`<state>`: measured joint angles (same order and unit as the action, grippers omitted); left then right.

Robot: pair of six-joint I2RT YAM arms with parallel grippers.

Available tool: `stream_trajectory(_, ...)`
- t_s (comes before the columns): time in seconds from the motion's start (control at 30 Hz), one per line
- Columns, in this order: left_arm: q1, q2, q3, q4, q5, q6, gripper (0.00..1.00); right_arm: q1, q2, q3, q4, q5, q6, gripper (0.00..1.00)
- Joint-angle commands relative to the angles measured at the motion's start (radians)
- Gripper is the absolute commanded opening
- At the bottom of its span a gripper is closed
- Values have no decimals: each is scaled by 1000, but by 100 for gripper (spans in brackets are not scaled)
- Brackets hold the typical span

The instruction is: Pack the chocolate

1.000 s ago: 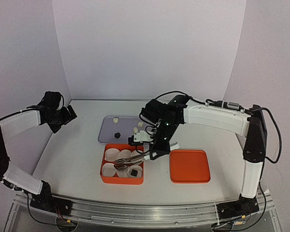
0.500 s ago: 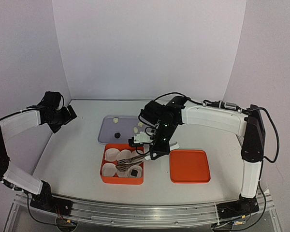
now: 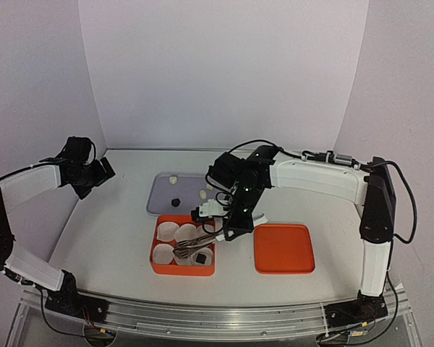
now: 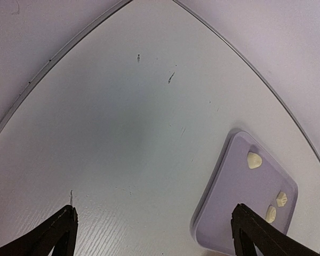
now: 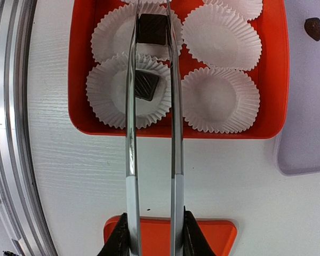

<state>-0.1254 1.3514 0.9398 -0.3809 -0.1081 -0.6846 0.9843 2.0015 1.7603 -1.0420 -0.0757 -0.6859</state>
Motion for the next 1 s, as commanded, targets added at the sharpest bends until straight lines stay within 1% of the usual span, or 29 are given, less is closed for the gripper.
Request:
stream_trajectory(0.0, -2, 3, 6, 30, -17, 4, 100, 13, 15, 37, -6, 7, -15, 18)
stream_trajectory(0.43, -2, 13, 12, 33, -12, 8, 100, 14, 18, 47, -6, 16, -5, 31)
stream_trajectory(0.7, -2, 24, 22, 33, -4, 15, 100, 15, 16, 61, -6, 23, -1, 32)
stream_trajectory(0.97, -2, 31, 30, 39, 2, 23, 100, 15, -36, 73, -7, 20, -14, 32)
